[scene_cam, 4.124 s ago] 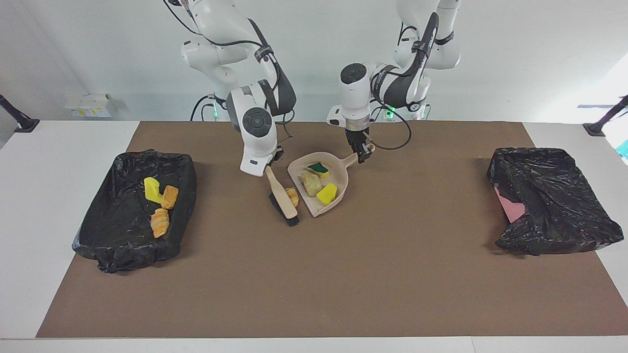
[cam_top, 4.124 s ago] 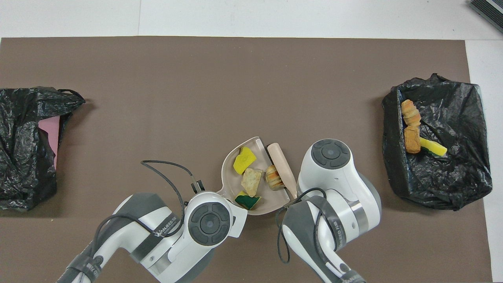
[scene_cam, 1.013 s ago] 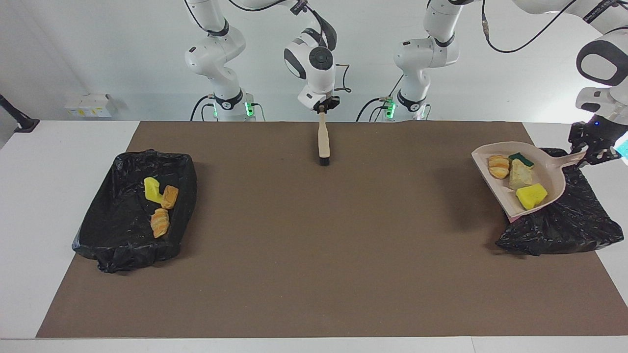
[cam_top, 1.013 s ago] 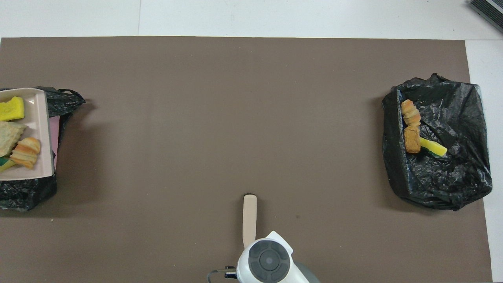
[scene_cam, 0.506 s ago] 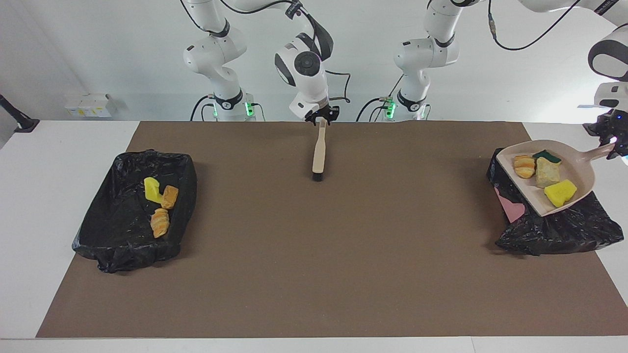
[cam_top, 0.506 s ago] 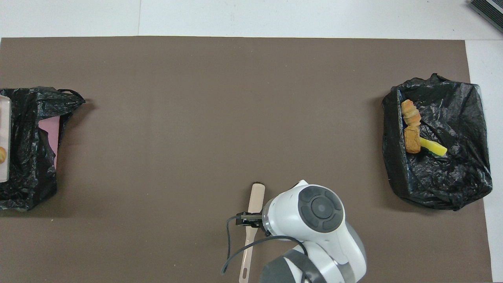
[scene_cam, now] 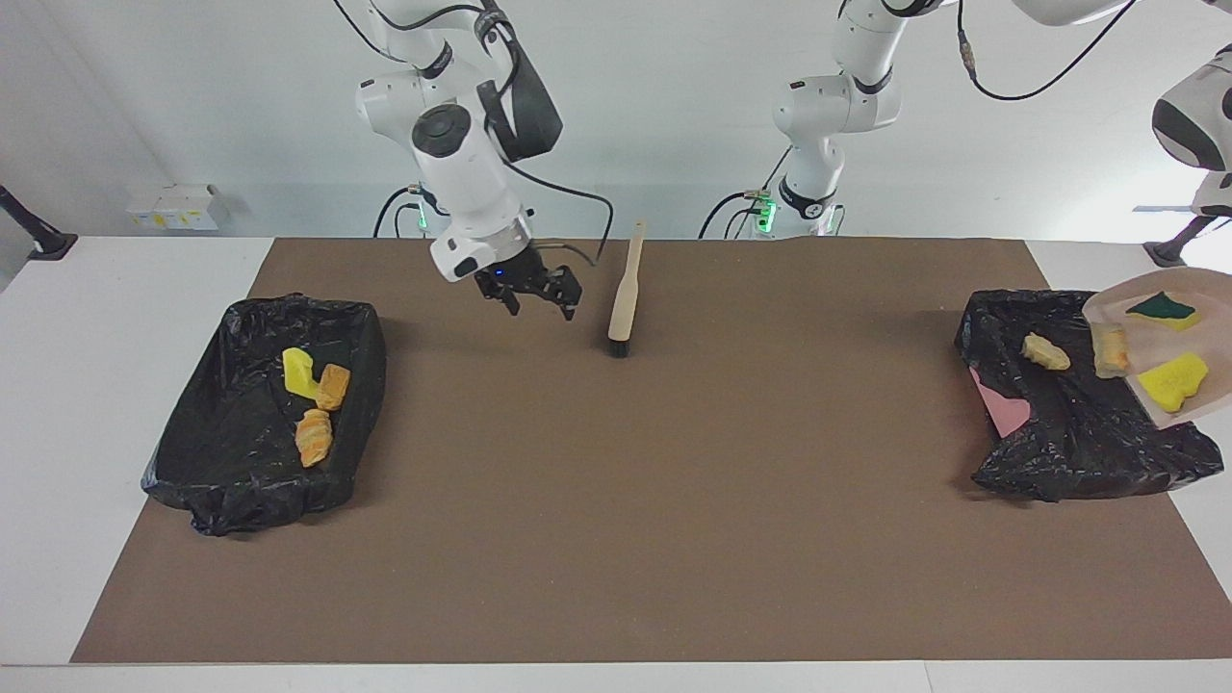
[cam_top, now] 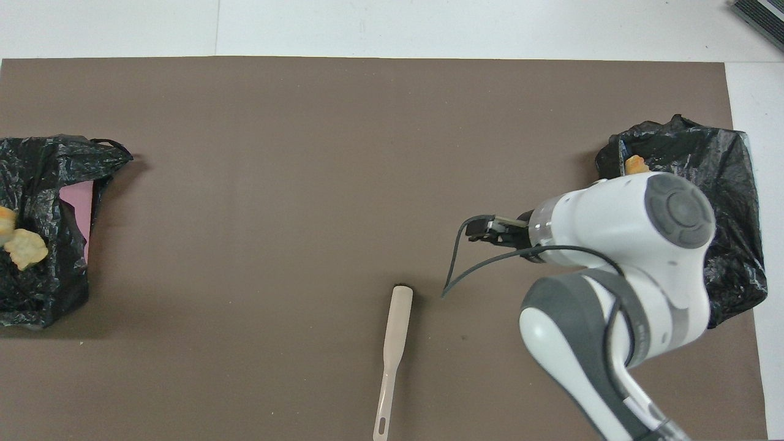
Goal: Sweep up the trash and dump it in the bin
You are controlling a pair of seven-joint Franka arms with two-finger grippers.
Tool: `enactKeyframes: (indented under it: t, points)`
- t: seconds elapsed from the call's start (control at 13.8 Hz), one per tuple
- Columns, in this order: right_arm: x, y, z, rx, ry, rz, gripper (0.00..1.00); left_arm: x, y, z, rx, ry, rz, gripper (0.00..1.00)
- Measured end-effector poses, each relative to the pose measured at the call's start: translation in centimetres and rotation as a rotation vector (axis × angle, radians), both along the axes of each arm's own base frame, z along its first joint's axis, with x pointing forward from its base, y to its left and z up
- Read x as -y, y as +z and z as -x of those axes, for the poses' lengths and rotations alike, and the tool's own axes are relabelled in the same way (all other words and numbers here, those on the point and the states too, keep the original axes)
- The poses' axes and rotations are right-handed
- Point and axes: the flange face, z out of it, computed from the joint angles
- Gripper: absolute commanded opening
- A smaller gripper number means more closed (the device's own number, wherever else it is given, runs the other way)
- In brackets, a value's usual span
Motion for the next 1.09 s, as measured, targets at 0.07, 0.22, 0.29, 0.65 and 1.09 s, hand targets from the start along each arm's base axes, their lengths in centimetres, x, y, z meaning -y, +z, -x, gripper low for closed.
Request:
enactKeyframes:
  t: [0.07,0.22,0.29,0.65,1.09]
  points:
    - [2.0,0.7,-1.3,0.031,0.012,0.039,1.00,0.8,0.4,-0.1,0.013,-0.006,-0.031,0.00]
    - [4.4,2.9,-2.7,0.058,0.023,0.110,1.00,1.6,0.8,0.2,0.020,-0.018,-0.051,0.00]
    - [5.0,4.6,-3.0,0.049,0.029,0.136,1.00,1.8,1.0,0.3,0.021,-0.023,-0.058,0.00]
    - [7.7,16.3,-1.5,-0.007,0.028,0.186,1.00,5.5,2.1,-0.3,-0.013,-0.021,-0.088,0.00]
    - [10.8,20.4,-0.3,-0.025,0.077,0.197,1.00,14.0,1.0,-0.9,-0.067,0.059,0.011,0.00]
